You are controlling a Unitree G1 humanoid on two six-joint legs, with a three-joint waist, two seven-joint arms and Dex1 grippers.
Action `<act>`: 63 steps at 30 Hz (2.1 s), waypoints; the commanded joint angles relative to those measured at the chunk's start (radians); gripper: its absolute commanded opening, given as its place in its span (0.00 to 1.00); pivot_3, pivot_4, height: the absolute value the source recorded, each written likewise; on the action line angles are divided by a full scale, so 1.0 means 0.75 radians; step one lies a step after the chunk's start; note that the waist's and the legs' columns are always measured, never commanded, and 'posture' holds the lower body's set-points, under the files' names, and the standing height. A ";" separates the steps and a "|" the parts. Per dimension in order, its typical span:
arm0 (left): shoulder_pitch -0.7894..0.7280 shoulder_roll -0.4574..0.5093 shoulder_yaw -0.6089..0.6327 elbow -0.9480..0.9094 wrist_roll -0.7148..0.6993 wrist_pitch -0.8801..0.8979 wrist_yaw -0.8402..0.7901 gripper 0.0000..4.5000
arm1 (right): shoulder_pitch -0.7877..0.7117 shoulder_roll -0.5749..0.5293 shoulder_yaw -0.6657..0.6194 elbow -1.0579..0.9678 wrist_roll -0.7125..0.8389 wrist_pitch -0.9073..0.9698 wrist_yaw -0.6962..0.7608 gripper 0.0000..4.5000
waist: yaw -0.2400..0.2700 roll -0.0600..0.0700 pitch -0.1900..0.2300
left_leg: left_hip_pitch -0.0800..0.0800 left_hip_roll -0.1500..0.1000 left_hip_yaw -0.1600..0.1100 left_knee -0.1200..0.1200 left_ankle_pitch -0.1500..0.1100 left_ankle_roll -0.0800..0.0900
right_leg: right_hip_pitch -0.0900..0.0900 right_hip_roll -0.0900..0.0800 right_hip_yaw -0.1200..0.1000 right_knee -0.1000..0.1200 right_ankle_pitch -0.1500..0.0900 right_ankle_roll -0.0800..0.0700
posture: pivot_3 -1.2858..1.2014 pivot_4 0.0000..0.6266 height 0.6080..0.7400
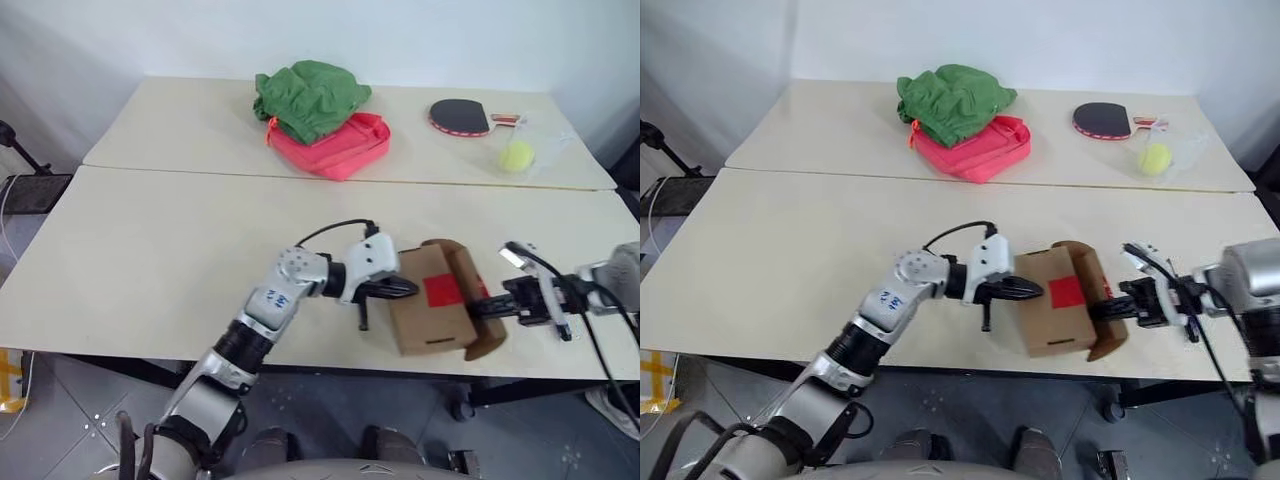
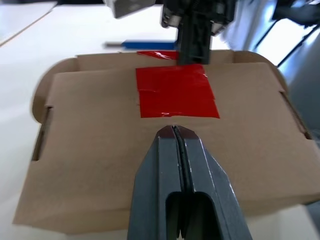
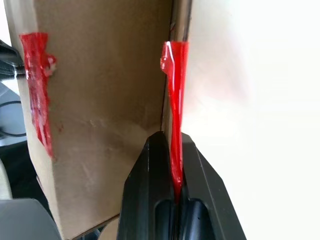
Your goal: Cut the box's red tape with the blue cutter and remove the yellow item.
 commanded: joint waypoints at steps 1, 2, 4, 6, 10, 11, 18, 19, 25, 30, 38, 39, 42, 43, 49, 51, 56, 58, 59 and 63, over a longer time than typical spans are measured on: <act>0.020 -0.058 -0.106 0.117 0.061 -0.014 0.017 0.00 | 0.007 -0.139 -0.114 -0.075 0.090 0.006 0.008 0.00 | -0.004 0.000 0.001 | 0.000 0.000 0.000 0.000 0.000 0.000 | 0.000 -0.001 -0.002 -0.001 0.000 0.000 | 0.52 0.24 1.00; 0.017 -0.075 -0.108 0.132 0.063 -0.022 0.026 0.00 | 0.015 -0.174 -0.120 -0.084 0.110 0.006 0.005 0.00 | -0.006 0.000 0.001 | 0.000 0.000 0.001 -0.001 0.000 0.000 | 0.000 -0.002 -0.006 -0.001 0.001 0.001 | 0.52 0.24 1.00; 0.002 -0.111 -0.113 0.174 0.071 -0.051 0.049 0.00 | 0.027 -0.257 -0.119 -0.116 0.140 0.006 0.005 0.00 | -0.006 0.002 0.003 | 0.000 0.002 0.001 0.000 0.000 0.000 | 0.000 -0.004 -0.014 -0.001 0.001 0.002 | 0.52 0.24 1.00; -0.010 -0.145 -0.116 0.210 0.077 -0.074 0.074 0.00 | 0.025 -0.318 -0.115 -0.131 0.166 0.006 0.001 0.00 | -0.006 0.005 0.004 | 0.000 0.002 0.001 0.000 0.000 0.000 | 0.001 -0.007 -0.017 -0.001 0.001 0.002 | 0.52 0.24 1.00; -0.028 -0.192 -0.107 0.264 0.086 -0.109 0.111 0.00 | -0.027 -0.379 -0.094 -0.135 0.196 0.006 -0.038 0.00 | -0.007 0.005 0.004 | 0.000 0.001 0.002 0.002 0.001 0.001 | 0.001 -0.011 -0.020 -0.001 0.002 0.003 | 0.52 0.24 1.00; -0.031 -0.203 -0.102 0.277 0.088 -0.115 0.121 0.00 | -0.047 -0.388 -0.087 -0.135 0.195 0.006 -0.054 0.00 | -0.007 0.005 0.004 | 0.000 0.001 0.002 0.002 0.002 0.002 | 0.001 -0.013 -0.021 -0.001 0.002 0.004 | 0.52 0.24 1.00; -0.073 -0.267 -0.025 0.391 0.122 -0.102 0.296 0.00 | -0.137 -0.420 -0.039 -0.190 0.335 0.006 -0.177 0.00 | -0.009 0.006 0.015 | -0.001 0.000 0.003 0.003 0.003 0.007 | 0.001 -0.019 -0.020 -0.005 0.003 0.006 | 0.52 0.24 1.00; -0.078 -0.268 -0.017 0.398 0.125 -0.102 0.309 0.00 | -0.157 -0.416 -0.034 -0.202 0.369 0.006 -0.213 0.00 | -0.010 0.007 0.015 | -0.002 0.000 0.003 0.003 0.003 0.007 | 0.000 -0.019 -0.020 -0.005 0.003 0.006 | 0.52 0.24 1.00; -0.077 -0.254 0.018 0.379 0.120 -0.095 0.322 0.00 | -0.261 -0.364 -0.026 -0.177 0.526 0.006 -0.526 0.00 | -0.012 0.010 0.020 | -0.002 0.001 0.004 0.001 0.004 0.006 | -0.002 -0.018 -0.022 0.000 0.004 0.007 | 0.52 0.24 1.00; -0.037 -0.188 0.023 0.273 0.109 -0.043 0.268 0.00 | -0.245 -0.348 -0.085 -0.152 0.624 0.006 -0.789 0.00 | -0.011 0.010 0.020 | -0.003 0.000 0.004 0.001 0.004 0.006 | -0.002 -0.018 -0.022 0.000 0.004 0.007 | 0.52 0.24 1.00; -0.034 0.013 0.064 -0.088 -0.065 0.152 -0.010 0.00 | -0.195 -0.399 -0.180 -0.159 0.899 0.006 -1.071 0.00 | -0.008 0.011 0.021 | -0.004 0.000 0.004 0.002 0.004 0.005 | -0.003 -0.016 -0.025 0.001 0.004 0.007 | 0.52 0.24 1.00; -0.056 0.023 0.070 -0.110 -0.087 0.155 -0.042 0.00 | -0.195 -0.404 -0.188 -0.163 0.926 0.006 -1.102 0.00 | -0.007 0.010 0.021 | -0.004 0.000 0.004 0.002 0.004 0.005 | -0.002 -0.016 -0.025 0.001 0.004 0.007 | 0.52 0.24 1.00; -0.151 -0.003 0.104 -0.114 -0.143 0.166 -0.073 0.00 | -0.198 -0.422 -0.199 -0.180 0.996 0.006 -1.184 0.00 | -0.004 0.010 0.021 | -0.006 0.000 0.004 0.003 0.004 0.006 | -0.002 -0.017 -0.024 0.001 0.004 0.008 | 0.52 0.24 1.00; -0.187 -0.027 0.117 -0.099 -0.158 0.163 -0.067 0.00 | -0.194 -0.431 -0.202 -0.187 1.026 0.006 -1.207 0.00 | -0.005 0.010 0.021 | -0.007 -0.001 0.003 0.004 0.005 0.007 | -0.002 -0.017 -0.024 0.000 0.005 0.008 | 0.52 0.24 1.00; -0.359 -0.189 0.134 0.120 -0.135 0.048 0.024 0.00 | -0.168 -0.447 -0.226 -0.198 1.210 0.006 -1.356 0.00 | -0.006 0.010 0.021 | -0.008 -0.004 0.003 0.004 0.004 0.007 | -0.003 -0.015 -0.025 -0.001 0.006 0.011 | 0.52 0.24 1.00; -0.399 -0.243 0.123 0.224 -0.106 -0.018 0.065 0.00 | -0.154 -0.447 -0.238 -0.203 1.272 0.006 -1.408 0.00 | -0.008 0.010 0.021 | -0.008 -0.003 0.004 0.004 0.004 0.007 | -0.003 -0.015 -0.026 -0.001 0.007 0.012 | 0.52 0.24 1.00; -0.438 -0.316 0.047 0.431 0.001 -0.161 0.104 0.00 | -0.098 -0.458 -0.255 -0.211 1.433 -0.015 -1.538 0.00 | -0.007 0.009 0.021 | -0.008 -0.003 0.005 0.004 0.005 0.007 | -0.004 -0.015 -0.026 -0.002 0.007 0.012 | 0.52 0.24 1.00; -0.441 -0.322 0.010 0.488 0.050 -0.206 0.109 0.00 | -0.051 -0.482 -0.252 -0.224 1.525 -0.062 -1.600 0.00 | -0.005 0.009 0.022 | -0.009 -0.003 0.005 0.004 0.005 0.007 | -0.004 -0.015 -0.026 -0.002 0.007 0.012 | 0.52 0.24 1.00; -0.439 -0.326 -0.004 0.513 0.069 -0.221 0.113 0.00 | -0.024 -0.497 -0.251 -0.230 1.574 -0.091 -1.632 0.00 | -0.004 0.009 0.022 | -0.009 -0.003 0.005 0.004 0.005 0.007 | -0.004 -0.015 -0.026 -0.002 0.007 0.012 | 0.52 0.24 1.00; -0.415 -0.326 -0.058 0.565 0.125 -0.233 0.095 0.00 | 0.085 -0.570 -0.238 -0.266 1.768 -0.231 -1.755 0.00 | -0.003 0.009 0.022 | -0.009 -0.003 0.004 0.005 0.004 0.007 | -0.004 -0.015 -0.026 -0.002 0.007 0.012 | 0.52 0.24 1.00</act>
